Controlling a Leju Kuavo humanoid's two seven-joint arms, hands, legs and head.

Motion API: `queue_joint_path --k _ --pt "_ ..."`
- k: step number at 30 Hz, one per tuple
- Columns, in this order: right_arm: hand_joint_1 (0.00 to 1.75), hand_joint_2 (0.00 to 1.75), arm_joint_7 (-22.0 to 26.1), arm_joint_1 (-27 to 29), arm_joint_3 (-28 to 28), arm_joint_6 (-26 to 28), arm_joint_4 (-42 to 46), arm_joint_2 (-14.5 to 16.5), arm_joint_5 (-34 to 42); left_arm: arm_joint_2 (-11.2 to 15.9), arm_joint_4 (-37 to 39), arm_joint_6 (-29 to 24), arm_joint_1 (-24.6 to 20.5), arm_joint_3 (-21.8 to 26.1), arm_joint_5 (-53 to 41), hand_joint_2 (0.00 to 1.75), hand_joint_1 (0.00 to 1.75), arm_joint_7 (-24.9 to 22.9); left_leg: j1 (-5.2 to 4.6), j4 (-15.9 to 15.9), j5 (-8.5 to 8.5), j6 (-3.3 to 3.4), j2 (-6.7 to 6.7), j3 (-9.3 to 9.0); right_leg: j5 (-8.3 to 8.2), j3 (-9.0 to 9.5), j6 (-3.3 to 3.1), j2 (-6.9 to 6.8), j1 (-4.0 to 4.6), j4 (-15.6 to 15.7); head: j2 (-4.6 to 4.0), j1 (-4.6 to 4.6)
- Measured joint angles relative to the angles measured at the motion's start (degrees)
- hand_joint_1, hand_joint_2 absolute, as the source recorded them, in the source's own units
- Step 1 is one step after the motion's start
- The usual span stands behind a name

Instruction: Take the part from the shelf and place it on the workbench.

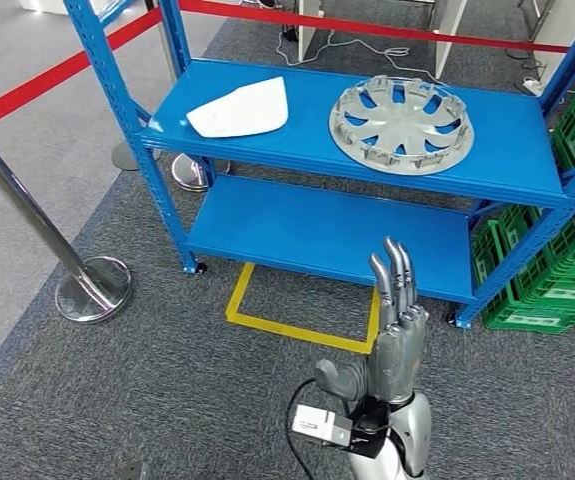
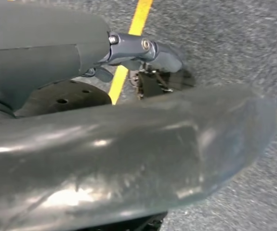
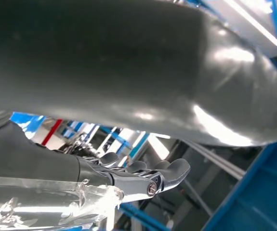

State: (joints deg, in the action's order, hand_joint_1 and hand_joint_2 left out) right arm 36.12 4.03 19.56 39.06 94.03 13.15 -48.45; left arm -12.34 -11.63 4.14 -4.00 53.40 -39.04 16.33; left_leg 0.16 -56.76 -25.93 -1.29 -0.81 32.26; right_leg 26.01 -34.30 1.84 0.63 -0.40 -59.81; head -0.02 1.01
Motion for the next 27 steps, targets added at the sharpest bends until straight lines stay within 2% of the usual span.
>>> queue_joint_path --k 3,4,5,6,7,8,9,10,11,12,13,14,15,16,18,19,20,21,23,24,25,26,27 --pt "0.00 0.00 -0.1 0.6 -0.5 0.0 0.8 0.1 -0.3 0.0 0.0 0.2 -0.1 0.0 0.0 0.00 0.00 -1.1 0.07 0.0 -0.35 -0.92 0.03 -0.16 0.26 0.29 -1.02 0.13 0.05 0.3 0.01 -0.10" --pt "0.00 0.00 -0.1 0.7 -0.6 0.0 1.1 0.2 -0.3 0.0 0.0 0.3 -0.1 0.0 0.0 0.00 0.00 -1.3 0.12 -1.0 -1.02 -1.25 0.08 0.23 0.33 0.48 -1.34 0.09 -0.03 0.4 0.01 -0.26" --pt "0.00 0.00 -0.1 0.8 -0.7 0.0 1.3 0.2 -0.4 0.1 0.0 0.4 -0.1 0.0 0.0 0.00 0.00 -1.4 0.16 -3.3 -2.20 -1.57 0.14 1.40 0.54 0.70 -1.65 0.05 -0.13 0.5 0.01 -0.37" --pt "0.00 0.00 -0.1 0.8 -0.7 0.0 1.5 0.2 -0.4 0.1 0.0 0.5 -0.1 0.0 0.0 0.00 0.00 -1.5 0.18 -6.9 -3.67 -1.83 0.20 3.32 0.85 0.91 -1.91 0.02 -0.14 0.5 0.01 -0.51" --pt "0.00 0.00 -0.1 0.9 -0.8 0.0 1.5 0.2 -0.4 0.1 0.0 0.7 -0.1 0.0 0.1 0.00 0.00 -1.6 0.20 -11.1 -5.07 -2.02 0.22 5.76 1.24 1.17 -2.11 -0.01 -0.14 0.5 0.01 -0.64" --pt "0.00 0.00 -0.1 1.0 -0.8 0.0 1.6 0.2 -0.4 0.1 0.0 0.9 0.0 0.0 0.1 0.00 0.00 -1.6 0.21 -14.7 -5.78 -2.13 0.23 8.04 1.66 1.51 -2.23 0.00 -0.12 0.5 0.01 -0.62" --pt "0.00 0.00 -0.1 1.0 -0.8 0.0 1.6 0.2 -0.3 0.1 0.0 1.2 0.1 0.0 0.1 0.00 0.00 -1.7 0.21 -16.6 -5.46 -2.14 0.23 9.52 2.01 1.99 -2.23 0.01 -0.12 0.5 0.01 -0.64" --pt "0.00 0.00 0.0 1.0 -0.8 0.0 1.6 0.2 -0.3 0.1 0.0 1.5 0.2 0.0 0.1 0.00 0.00 -1.7 0.21 -16.4 -4.00 -2.06 0.23 9.97 2.41 2.61 -2.16 0.03 -0.13 0.5 0.01 -0.64" --pt "0.00 0.00 0.1 1.0 -0.8 0.0 1.6 0.2 -0.3 0.1 0.0 1.6 0.2 0.0 0.2 0.00 0.00 -1.8 0.21 -14.0 -1.66 -1.91 0.24 9.33 2.88 3.37 -2.05 0.05 -0.15 0.5 0.02 -0.64" --pt "0.00 0.00 0.2 1.1 -0.8 0.0 1.7 0.2 -0.2 0.1 0.0 1.7 0.2 0.0 0.2 0.00 0.00 -1.8 0.20 -10.4 1.05 -1.70 0.31 7.99 3.42 4.01 -1.87 0.07 -0.18 0.6 0.02 -0.66" --pt "0.00 0.00 0.3 1.1 -0.8 0.0 1.8 0.2 -0.3 0.1 0.0 1.7 0.2 0.0 0.2 0.00 0.00 -1.8 0.10 -6.6 2.83 -1.49 0.40 6.37 4.08 4.63 -1.58 0.11 -0.09 0.6 0.02 -0.69" --pt "0.00 0.00 0.4 1.1 -0.8 0.0 1.9 0.2 -0.3 0.1 0.0 1.7 0.2 0.1 0.2 0.00 0.00 -1.8 0.02 -3.7 3.73 -1.20 0.48 5.00 4.60 5.11 -1.27 0.17 0.01 0.6 0.02 -0.78" --pt "0.00 0.00 0.5 1.1 -0.8 0.0 1.9 0.3 -0.3 0.1 0.0 1.7 0.1 0.1 0.2 0.00 0.00 -1.8 -0.07 -1.9 3.80 -0.92 0.54 4.12 4.97 5.43 -0.91 0.20 0.10 0.7 0.02 -0.79" --pt "0.00 0.00 0.5 1.2 -0.8 0.0 2.0 0.3 -0.3 0.1 0.0 1.7 0.1 0.1 0.2 0.00 0.00 -1.8 -0.17 -1.2 3.18 -0.62 0.52 3.72 5.18 5.80 -0.56 0.22 0.18 0.9 0.02 -0.80" --pt "0.00 0.00 0.5 1.2 -0.9 0.0 2.1 0.3 -0.4 0.0 0.0 1.5 0.1 0.1 0.2 0.00 0.00 -1.8 -0.05 -0.9 2.73 0.06 0.41 3.44 5.52 6.41 0.08 0.08 0.10 1.3 0.01 -0.68" --pt "0.00 0.00 0.5 1.2 -0.9 0.0 2.2 0.3 -0.4 0.0 0.0 1.3 0.1 0.1 0.2 0.00 0.00 -1.8 0.03 -0.7 2.47 0.44 0.38 3.20 6.05 6.17 0.35 -0.02 0.09 0.5 0.01 -0.57" --pt "0.00 0.00 0.5 1.2 -0.9 0.0 2.3 0.3 -0.5 0.0 0.0 1.0 0.1 0.1 0.1 0.00 0.00 -1.9 0.13 -0.6 2.21 0.81 0.38 2.90 7.01 5.12 0.56 -0.10 0.09 -1.6 0.01 -0.46" --pt "0.00 0.00 0.5 1.3 -0.9 0.0 2.4 0.2 -0.6 0.0 0.0 0.7 0.0 0.1 0.1 0.00 0.00 -2.0 0.15 -0.5 1.91 1.11 0.39 2.61 8.24 3.06 0.65 -0.16 0.10 -5.0 0.01 -0.32" --pt "0.00 0.00 0.5 1.3 -1.0 0.0 2.4 0.2 -0.6 0.0 0.0 0.3 0.0 0.1 0.1 0.00 0.00 -2.3 0.10 -0.5 1.20 1.44 0.40 2.04 10.30 -2.48 0.66 -0.16 0.14 -13.2 0.01 -0.22" --pt "0.00 0.00 0.5 1.3 -1.0 0.0 2.4 0.2 -0.7 0.0 0.0 0.1 0.0 0.1 0.1 0.00 0.00 -2.4 0.09 -0.5 0.77 1.46 0.37 1.59 10.04 -4.71 0.67 -0.16 0.14 -15.7 0.01 -0.23" --pt "0.00 0.00 0.5 1.4 -1.1 0.0 2.4 0.2 -0.8 0.0 0.0 -0.1 0.1 0.1 0.1 0.00 0.00 -2.5 0.09 -0.5 0.29 1.44 0.31 0.97 8.56 -5.98 0.69 -0.17 0.14 -16.1 0.01 -0.22" --pt "0.00 0.00 0.5 1.4 -1.1 0.0 2.4 0.2 -0.9 0.0 0.0 -0.2 0.2 0.1 0.1 0.00 0.00 -2.6 0.10 -0.5 -0.24 1.36 0.23 0.17 5.90 -6.14 0.71 -0.18 0.11 -14.3 0.01 -0.22" --pt "0.00 0.00 0.5 1.4 -1.1 0.0 2.4 0.2 -1.0 -0.1 0.0 -0.4 0.2 0.1 0.1 0.00 0.00 -2.7 0.12 -0.5 -0.83 1.23 0.15 -0.69 2.59 -5.43 0.71 -0.20 0.06 -10.7 0.01 -0.21"
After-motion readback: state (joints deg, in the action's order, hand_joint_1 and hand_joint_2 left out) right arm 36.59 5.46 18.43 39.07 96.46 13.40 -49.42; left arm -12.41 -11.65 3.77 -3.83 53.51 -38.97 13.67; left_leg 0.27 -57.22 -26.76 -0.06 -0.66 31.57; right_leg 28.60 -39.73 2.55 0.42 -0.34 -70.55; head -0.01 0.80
